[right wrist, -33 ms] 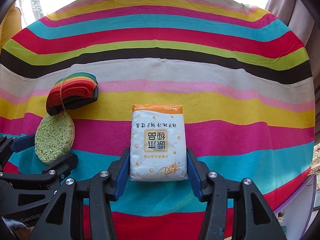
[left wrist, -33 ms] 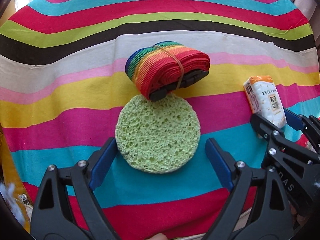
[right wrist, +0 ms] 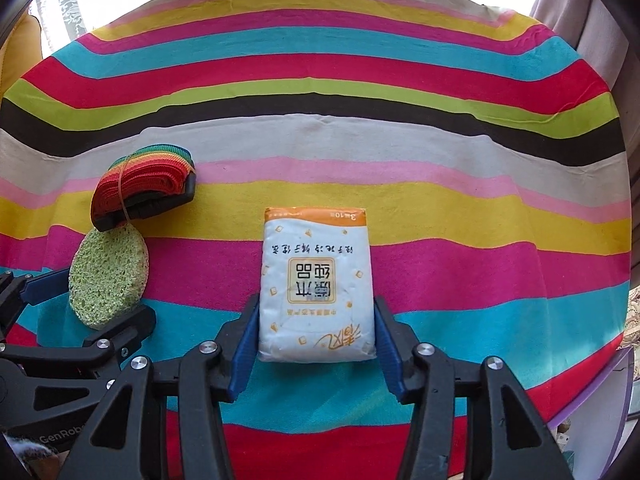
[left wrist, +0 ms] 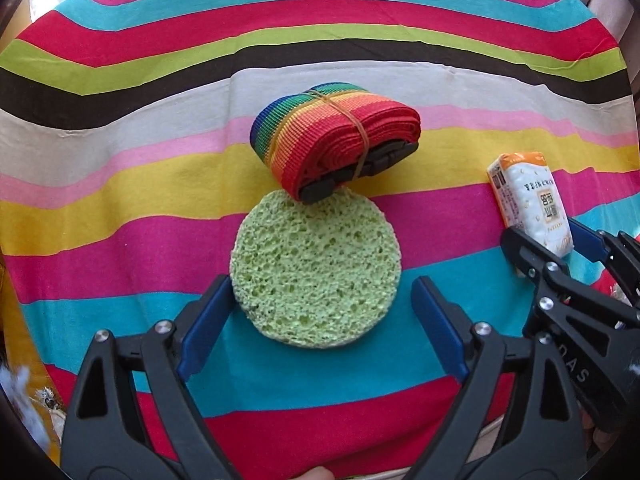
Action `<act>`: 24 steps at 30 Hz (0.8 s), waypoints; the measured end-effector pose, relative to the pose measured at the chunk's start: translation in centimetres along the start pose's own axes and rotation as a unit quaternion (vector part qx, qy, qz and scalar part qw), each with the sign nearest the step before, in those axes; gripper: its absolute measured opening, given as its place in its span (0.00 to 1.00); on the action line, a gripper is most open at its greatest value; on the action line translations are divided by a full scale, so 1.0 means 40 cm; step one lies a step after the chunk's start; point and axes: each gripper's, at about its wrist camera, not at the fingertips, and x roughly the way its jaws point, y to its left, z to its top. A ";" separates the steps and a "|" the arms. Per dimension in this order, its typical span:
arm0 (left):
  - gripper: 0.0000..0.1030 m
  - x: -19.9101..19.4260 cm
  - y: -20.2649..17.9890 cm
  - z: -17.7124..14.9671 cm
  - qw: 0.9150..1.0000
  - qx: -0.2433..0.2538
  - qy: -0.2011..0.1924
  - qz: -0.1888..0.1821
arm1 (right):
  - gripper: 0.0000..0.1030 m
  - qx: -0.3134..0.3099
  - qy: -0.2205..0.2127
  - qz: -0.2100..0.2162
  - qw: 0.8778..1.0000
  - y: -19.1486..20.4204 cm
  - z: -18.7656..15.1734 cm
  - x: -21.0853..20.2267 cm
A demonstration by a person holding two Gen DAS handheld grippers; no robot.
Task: Organize objects
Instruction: 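Move both open grippers back over the sponge and tissue pack, then grasp the green round sponge with the left gripper while the right gripper grasps the tissue pack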
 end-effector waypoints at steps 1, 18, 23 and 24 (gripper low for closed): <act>0.90 0.000 0.003 0.000 1.000 -0.002 -0.001 0.000 | 0.51 0.001 0.000 0.001 1.000 -0.001 -0.001 0.000; 0.80 -0.012 0.011 0.003 1.000 -0.017 -0.022 0.002 | 0.67 -0.003 0.006 0.005 1.000 0.000 0.000 0.004; 0.80 -0.051 0.011 -0.009 0.998 -0.030 -0.055 0.020 | 0.67 -0.004 0.004 0.005 1.000 -0.002 -0.001 0.003; 0.80 -0.052 0.008 -0.008 0.997 -0.032 -0.061 0.024 | 0.67 -0.005 0.003 0.005 1.000 -0.001 -0.001 0.002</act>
